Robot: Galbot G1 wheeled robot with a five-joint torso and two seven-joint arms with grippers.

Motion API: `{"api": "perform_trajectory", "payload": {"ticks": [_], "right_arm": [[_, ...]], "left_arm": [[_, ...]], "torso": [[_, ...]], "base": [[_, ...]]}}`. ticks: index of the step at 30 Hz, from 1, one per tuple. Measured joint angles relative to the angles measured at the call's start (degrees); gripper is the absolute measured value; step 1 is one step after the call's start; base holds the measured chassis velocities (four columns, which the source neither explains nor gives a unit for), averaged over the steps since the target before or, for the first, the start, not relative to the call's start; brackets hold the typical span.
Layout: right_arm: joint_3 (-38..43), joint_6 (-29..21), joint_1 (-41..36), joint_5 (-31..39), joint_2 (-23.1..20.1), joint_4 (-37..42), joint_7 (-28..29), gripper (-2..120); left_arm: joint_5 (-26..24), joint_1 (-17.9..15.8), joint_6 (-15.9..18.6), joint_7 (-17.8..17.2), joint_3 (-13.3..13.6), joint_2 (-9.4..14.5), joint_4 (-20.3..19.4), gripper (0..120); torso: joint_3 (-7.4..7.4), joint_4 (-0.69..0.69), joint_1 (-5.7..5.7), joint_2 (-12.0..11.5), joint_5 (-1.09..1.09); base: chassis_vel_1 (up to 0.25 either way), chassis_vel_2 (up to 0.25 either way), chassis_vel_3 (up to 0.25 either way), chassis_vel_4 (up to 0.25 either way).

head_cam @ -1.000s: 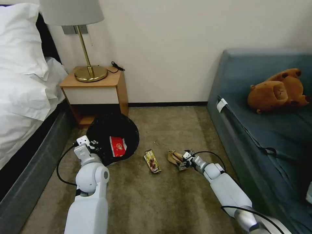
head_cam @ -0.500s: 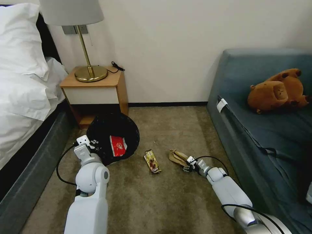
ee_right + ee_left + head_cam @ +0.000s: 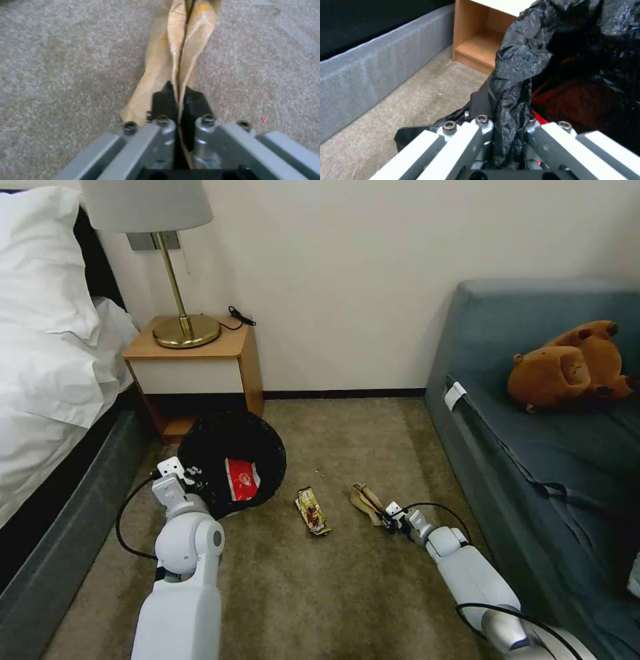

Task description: Pick up the trash bin, then pick up the garbage on the floor and place it into the trash bin.

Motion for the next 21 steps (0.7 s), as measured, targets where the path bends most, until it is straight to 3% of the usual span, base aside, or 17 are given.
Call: {"api": "perform_trajectory", "payload": {"ticks": [9,12,14,16,21], "right_arm": [[0.3,0.5,-0.8,0.5,0.0,1.0,0.5,0],[0.2,0.8,-1.5,3.8,0.0,4.0,1.2,0],[-1.8,1.5,-2.5,11.3,-0.3,9.9,2.5,0],[-2.6,2.5,-2.6,13.4,-0.3,11.7,3.2,0],[-8.1,8.7,-1.6,21.1,1.1,20.4,10.2,0]], "left_arm": [[-0.1,0.0,-0.2,0.0,-0.1,-0.1,0.2,2],[-0.1,0.1,-0.2,0.0,0.1,-0.3,0.4,2],[0.1,0.1,-0.2,0.0,0.3,-0.5,0.6,2],[0.2,0.1,-0.3,0.0,0.3,-0.6,0.6,2],[0.8,0.1,-0.4,0.0,0.8,-1.1,1.0,2]], "torso": [[0.00,0.00,0.00,0.0,0.00],[0.00,0.00,0.00,0.0,0.00],[0.00,-0.01,0.00,0.0,0.00],[0.00,0.00,0.00,0.0,-0.01],[0.00,0.00,0.00,0.0,-0.02]], "base": [[0.000,0.000,0.000,0.000],[0.000,0.000,0.000,0.000],[0.000,0.000,0.000,0.000],[0.000,0.000,0.000,0.000],[0.000,0.000,0.000,0.000]]}}
